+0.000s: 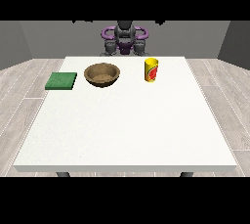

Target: Pick the cup and pour the ball into the bowl, then pick the bowl and place it on the pad

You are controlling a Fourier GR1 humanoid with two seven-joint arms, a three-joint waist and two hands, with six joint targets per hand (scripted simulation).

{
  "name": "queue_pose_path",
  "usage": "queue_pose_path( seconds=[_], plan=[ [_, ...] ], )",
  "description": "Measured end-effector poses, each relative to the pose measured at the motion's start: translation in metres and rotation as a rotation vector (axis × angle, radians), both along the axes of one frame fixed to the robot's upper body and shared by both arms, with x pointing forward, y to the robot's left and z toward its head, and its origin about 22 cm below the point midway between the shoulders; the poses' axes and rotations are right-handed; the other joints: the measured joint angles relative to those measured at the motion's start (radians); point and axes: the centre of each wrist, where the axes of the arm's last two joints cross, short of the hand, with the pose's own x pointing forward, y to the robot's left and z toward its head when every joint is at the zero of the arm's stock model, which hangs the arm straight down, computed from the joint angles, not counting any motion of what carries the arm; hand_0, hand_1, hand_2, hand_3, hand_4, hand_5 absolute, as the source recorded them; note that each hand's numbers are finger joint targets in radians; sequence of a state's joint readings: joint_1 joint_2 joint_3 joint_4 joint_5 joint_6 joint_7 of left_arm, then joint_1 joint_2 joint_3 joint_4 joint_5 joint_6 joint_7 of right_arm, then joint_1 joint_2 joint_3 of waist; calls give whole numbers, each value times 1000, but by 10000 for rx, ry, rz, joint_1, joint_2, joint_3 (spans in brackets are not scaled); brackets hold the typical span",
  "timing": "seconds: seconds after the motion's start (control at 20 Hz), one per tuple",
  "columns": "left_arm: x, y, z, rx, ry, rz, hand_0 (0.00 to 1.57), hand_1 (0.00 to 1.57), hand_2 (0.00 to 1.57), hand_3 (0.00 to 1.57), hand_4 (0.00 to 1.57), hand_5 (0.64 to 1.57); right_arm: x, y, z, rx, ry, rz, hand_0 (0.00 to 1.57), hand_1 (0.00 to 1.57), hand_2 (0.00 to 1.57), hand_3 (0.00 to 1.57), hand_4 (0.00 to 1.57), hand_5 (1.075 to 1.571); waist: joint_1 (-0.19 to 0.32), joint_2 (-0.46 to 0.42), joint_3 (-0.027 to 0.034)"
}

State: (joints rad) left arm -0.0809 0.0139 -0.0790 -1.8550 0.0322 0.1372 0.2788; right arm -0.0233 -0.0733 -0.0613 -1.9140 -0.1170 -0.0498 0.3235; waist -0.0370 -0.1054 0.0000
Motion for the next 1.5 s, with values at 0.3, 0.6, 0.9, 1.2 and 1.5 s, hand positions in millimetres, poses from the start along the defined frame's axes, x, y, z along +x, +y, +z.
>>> queue_pose_path(
  seconds=[0.3, 0.6, 0.9, 1.2, 1.5],
  plan=[
    [23, 13, -13, 565, -1713, 369, 0, 0, 0, 0, 555, 1496, 14, 1, -3, 76, -1554, 311, 0, 0, 0, 0, 691, 1547, -188, 1990, -2],
    [36, 25, -55, 915, -2182, 491, 0, 0, 0, 0, 246, 1475, 23, -20, -2, -10, -2312, 496, 0, 0, 0, 0, 676, 1555, -487, 2961, -3],
    [45, 39, -98, 1112, -1784, 315, 0, 0, 0, 0, 18, 1441, 32, -50, -5, -44, -2240, 295, 0, 0, 0, 0, 664, 1560, -469, 2948, -4],
    [56, 34, -129, 1154, -1343, 249, 0, 0, 0, 0, 200, 1420, 35, -58, -27, -49, -1815, 264, 0, 0, 0, 0, 676, 1563, -494, 2643, -1],
    [62, 42, -155, 1080, -1150, 565, 0, 0, 0, 0, 645, 1535, 37, -72, -27, -63, -1845, 417, 0, 0, 0, 0, 681, 1566, -711, 2672, 0]
  ],
)
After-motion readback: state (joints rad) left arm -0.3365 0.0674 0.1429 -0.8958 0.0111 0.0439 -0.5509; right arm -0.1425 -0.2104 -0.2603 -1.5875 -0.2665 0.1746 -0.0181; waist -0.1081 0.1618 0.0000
